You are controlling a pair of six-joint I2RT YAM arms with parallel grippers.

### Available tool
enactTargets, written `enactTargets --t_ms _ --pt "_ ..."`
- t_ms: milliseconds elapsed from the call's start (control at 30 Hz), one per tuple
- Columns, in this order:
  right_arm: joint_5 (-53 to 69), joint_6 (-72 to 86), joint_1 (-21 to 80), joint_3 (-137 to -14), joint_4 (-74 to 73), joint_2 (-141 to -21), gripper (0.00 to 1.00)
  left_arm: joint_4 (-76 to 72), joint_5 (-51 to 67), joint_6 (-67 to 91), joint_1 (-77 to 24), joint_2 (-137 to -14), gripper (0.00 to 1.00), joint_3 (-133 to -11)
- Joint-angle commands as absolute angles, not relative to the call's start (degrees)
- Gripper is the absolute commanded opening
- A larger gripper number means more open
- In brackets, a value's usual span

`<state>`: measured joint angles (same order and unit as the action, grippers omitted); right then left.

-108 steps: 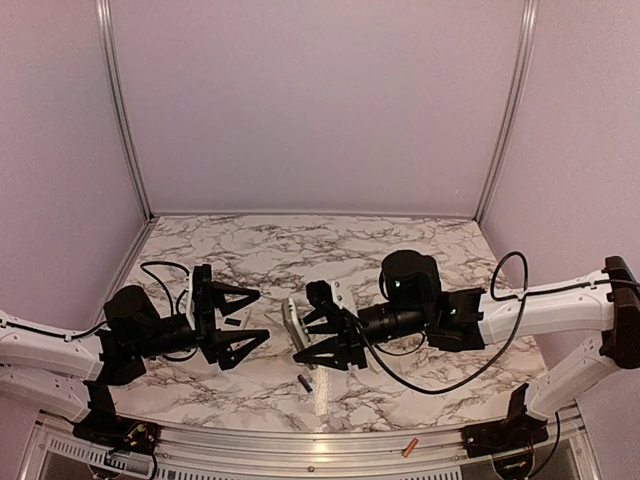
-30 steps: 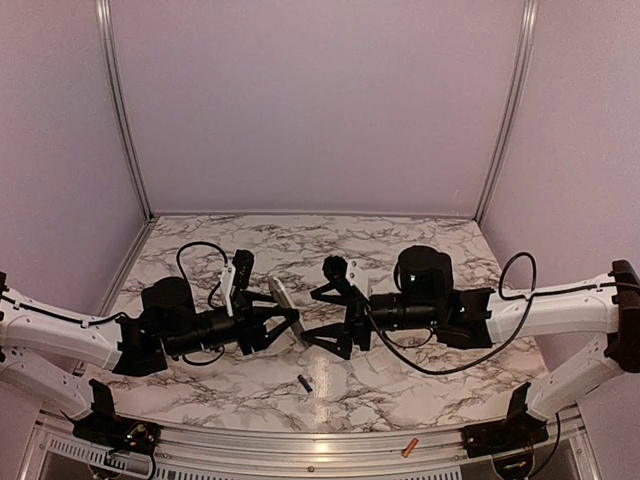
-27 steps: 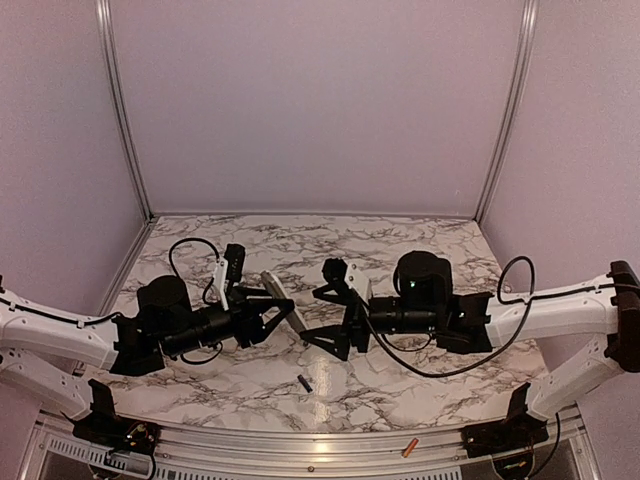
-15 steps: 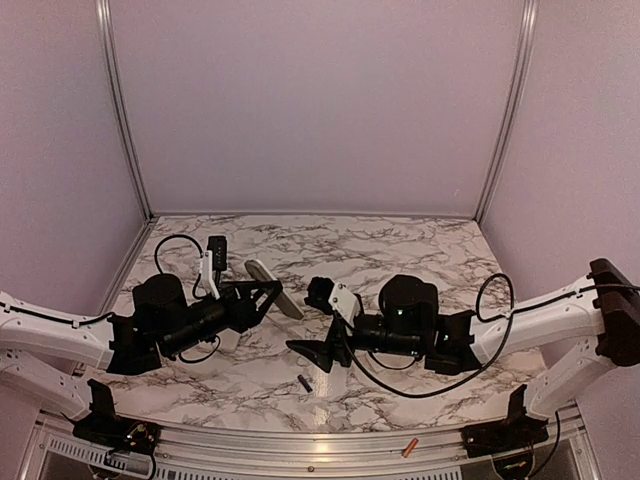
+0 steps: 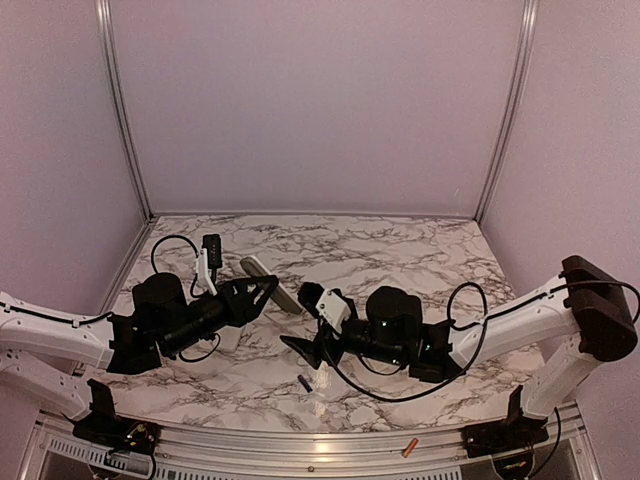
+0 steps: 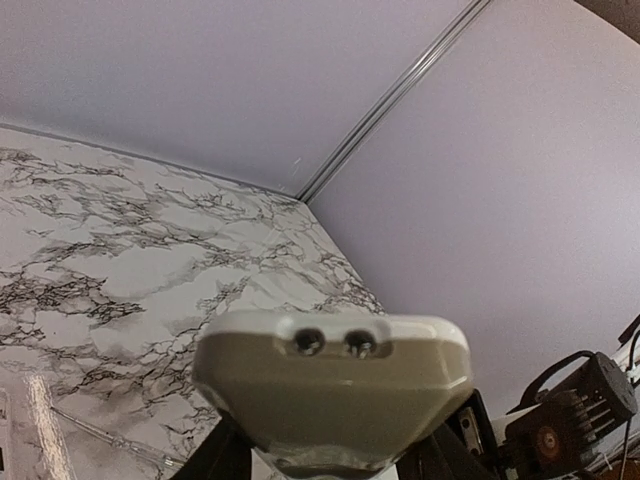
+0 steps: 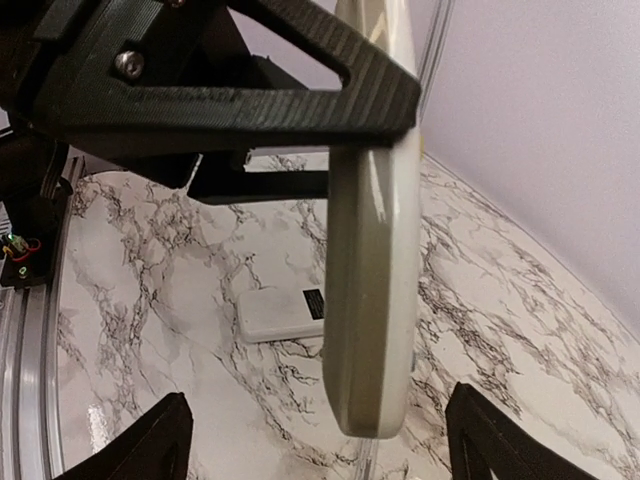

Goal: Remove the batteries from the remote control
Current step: Pass from the left arm to the right

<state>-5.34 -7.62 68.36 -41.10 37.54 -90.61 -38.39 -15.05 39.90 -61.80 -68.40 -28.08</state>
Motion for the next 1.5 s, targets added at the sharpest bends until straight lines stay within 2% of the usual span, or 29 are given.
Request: enactTargets --t_ms 0,400,567,767,933,1000,1200,1467 --pt "-7.39 -9.37 68.92 -44.05 43.25 -92.04 0.82 -40.60 -14.25 40.97 -61.44 -66.84 0.12 -27.20" --pt "-10.41 -13.28 68.91 -51.10 45.03 -99.15 0.59 -41.13 -14.07 41.64 -61.35 -64.11 0.12 -24.91" --pt "-10.61 -14.54 68.91 -53.42 45.07 -101.00 0.44 -41.73 -13.73 42.00 -61.35 -63.13 0.12 -23.96" --pt "-10.79 -14.96 68.95 -54.46 45.25 -102.17 0.19 -41.66 -13.49 42.18 -61.26 -62.34 0.13 -23.28" --pt "-10.35 -14.86 68.98 -54.97 44.41 -102.63 0.05 -41.83 -13.62 42.28 -61.17 -61.96 0.17 -22.62" --pt "-9.90 -14.56 68.90 -54.98 44.21 -102.54 0.00 -41.84 -13.72 42.11 -61.17 -61.96 0.21 -22.51" --pt "-8.67 -13.94 68.91 -54.54 43.09 -101.74 0.00 -41.88 -15.00 41.56 -61.08 -61.95 0.39 -21.88" --pt "-8.07 -12.74 68.84 -54.46 40.25 -100.57 0.00 -40.41 -16.38 40.38 -60.93 -61.70 0.70 -21.83"
